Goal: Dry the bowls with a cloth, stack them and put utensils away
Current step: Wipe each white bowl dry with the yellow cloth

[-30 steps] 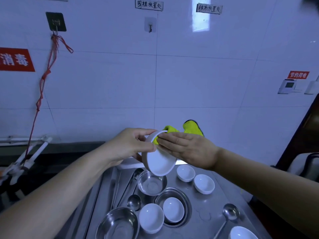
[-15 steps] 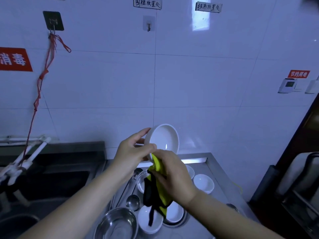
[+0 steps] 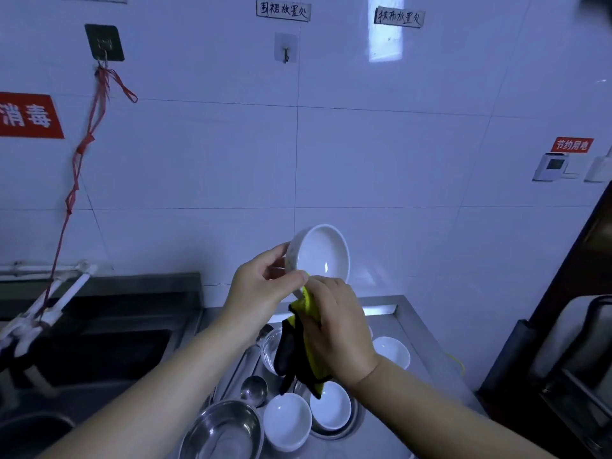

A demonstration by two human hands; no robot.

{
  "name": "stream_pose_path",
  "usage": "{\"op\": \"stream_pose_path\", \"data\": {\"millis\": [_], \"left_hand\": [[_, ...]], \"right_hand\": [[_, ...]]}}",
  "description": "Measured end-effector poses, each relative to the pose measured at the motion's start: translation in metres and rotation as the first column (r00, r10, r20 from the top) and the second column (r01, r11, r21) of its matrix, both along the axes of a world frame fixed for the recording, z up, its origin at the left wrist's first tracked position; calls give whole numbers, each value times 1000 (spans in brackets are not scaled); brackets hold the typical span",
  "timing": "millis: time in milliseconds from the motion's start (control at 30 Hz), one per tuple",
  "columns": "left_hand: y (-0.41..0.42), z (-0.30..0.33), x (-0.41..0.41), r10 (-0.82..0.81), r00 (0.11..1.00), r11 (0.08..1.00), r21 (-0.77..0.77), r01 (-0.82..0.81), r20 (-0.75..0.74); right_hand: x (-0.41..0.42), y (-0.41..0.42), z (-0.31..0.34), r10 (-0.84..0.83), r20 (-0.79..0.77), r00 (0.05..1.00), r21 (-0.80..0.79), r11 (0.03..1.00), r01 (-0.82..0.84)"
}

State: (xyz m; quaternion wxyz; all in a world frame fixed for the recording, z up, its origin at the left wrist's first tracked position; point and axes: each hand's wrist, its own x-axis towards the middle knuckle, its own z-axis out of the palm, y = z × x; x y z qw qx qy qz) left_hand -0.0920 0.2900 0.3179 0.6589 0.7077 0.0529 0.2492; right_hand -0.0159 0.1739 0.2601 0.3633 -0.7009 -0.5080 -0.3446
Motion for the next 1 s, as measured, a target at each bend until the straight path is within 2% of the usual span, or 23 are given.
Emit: {"op": "stream_pose_path", "data": {"millis": [67, 100, 167, 233, 267, 333, 433, 567, 633, 700, 767, 833, 900, 933, 967, 1000], "left_hand": [[4, 5, -2, -24, 1000, 998, 52, 25, -10], [9, 8, -3, -53, 998, 997, 61, 54, -22], [22, 15, -3, -129, 989, 990, 50, 132, -71], [29, 18, -2, -157, 982, 987, 20, 160, -107], [30, 16, 0, -140, 985, 990, -10, 139, -98], [26, 6, 3, -99, 994, 994, -60, 96, -50], [13, -9, 5, -98, 995, 995, 37, 97, 25], [15, -6, 2, -79, 996, 997, 21, 79, 33], [23, 2, -4, -148, 989, 988, 37, 148, 0], [35, 10, -9, -248, 962, 961, 98, 259, -116], [43, 17, -11, -322, 907, 914, 162, 373, -271], [43, 19, -9, -308, 899, 904, 199, 379, -311], [41, 18, -8, -186, 947, 905, 330, 270, -263], [39, 17, -12, -61, 973, 843, 510, 170, -224], [38, 16, -16, 75, 989, 664, 747, 48, -130], [38, 13, -18, 119, 992, 385, 918, -92, 50]], "right_hand": [[4, -6, -2, 56, 72, 996, -38, 998, -54], [11, -12, 0, 73, 165, 984, -97, 994, -57], [31, -25, 6, 130, 425, 896, -267, 964, -13], [50, -31, 14, 181, 560, 808, -344, 939, 29], [53, -32, 17, 170, 569, 805, -339, 940, 41], [50, -27, 19, 88, 499, 862, -285, 956, 68], [28, -13, 14, -33, 316, 948, -165, 982, 89], [13, -6, 5, 8, 203, 979, -157, 987, 24], [22, -16, 8, 112, 311, 944, -249, 968, -33], [42, -32, 15, 263, 540, 800, -395, 918, -35], [60, -41, 23, 378, 662, 647, -488, 873, -10], [67, -43, 27, 378, 673, 636, -494, 870, 6], [68, -43, 27, 349, 631, 693, -496, 868, 15], [67, -44, 27, 338, 601, 725, -507, 862, 18], [66, -45, 26, 324, 572, 753, -518, 855, 25], [65, -46, 26, 312, 548, 776, -527, 849, 32]]}}
